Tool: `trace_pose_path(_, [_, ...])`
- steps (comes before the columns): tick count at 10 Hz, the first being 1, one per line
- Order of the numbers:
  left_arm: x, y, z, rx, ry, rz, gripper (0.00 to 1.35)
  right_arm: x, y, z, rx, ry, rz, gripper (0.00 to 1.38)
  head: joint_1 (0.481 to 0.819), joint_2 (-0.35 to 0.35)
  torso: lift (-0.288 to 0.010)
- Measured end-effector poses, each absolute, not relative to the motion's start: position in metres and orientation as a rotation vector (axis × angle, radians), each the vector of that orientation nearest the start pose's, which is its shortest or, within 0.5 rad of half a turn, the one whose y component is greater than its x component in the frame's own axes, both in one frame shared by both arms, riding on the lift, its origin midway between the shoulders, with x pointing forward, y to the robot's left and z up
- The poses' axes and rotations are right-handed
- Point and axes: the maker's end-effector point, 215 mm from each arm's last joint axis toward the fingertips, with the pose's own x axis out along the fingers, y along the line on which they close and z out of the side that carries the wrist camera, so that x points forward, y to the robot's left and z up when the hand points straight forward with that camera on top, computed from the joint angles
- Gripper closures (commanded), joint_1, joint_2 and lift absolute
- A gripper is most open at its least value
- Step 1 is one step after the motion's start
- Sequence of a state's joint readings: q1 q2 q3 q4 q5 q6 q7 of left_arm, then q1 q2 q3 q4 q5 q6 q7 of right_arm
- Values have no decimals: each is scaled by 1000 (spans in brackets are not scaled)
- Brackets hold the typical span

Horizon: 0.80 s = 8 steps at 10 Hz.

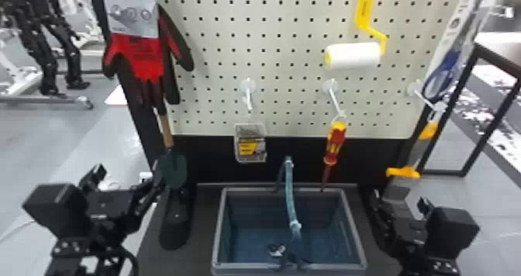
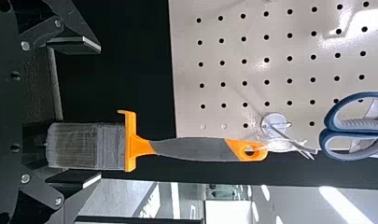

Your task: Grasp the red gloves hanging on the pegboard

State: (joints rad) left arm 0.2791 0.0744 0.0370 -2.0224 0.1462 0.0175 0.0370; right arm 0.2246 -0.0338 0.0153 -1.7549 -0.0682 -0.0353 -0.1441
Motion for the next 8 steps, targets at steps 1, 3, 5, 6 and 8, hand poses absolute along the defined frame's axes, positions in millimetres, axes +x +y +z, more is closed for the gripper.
trace_pose_path(1, [514,264,-227,-58,-146,39,183,526,-258,-357,38,10,-124,323,549,0,-100])
trace_pose_path(3, [517,267,-206,-136,-128,22,183,525,-258,-359,38,15,-125,323,549,0,-100])
trace_pose_path(5, [523,261,-181,-149,-119,-51,183,525,-258,-360,38,17,-125,323,549,0,-100])
trace_pose_path(6, [527,260,-165,-152,-126,-80,183,525,-258,-361,38,18,-125,323,549,0,-100])
trace_pose_path(8, [526,264,-131,-136,-154,-91,182,525,-258,-363,38,23,-125,323,549,0,-100])
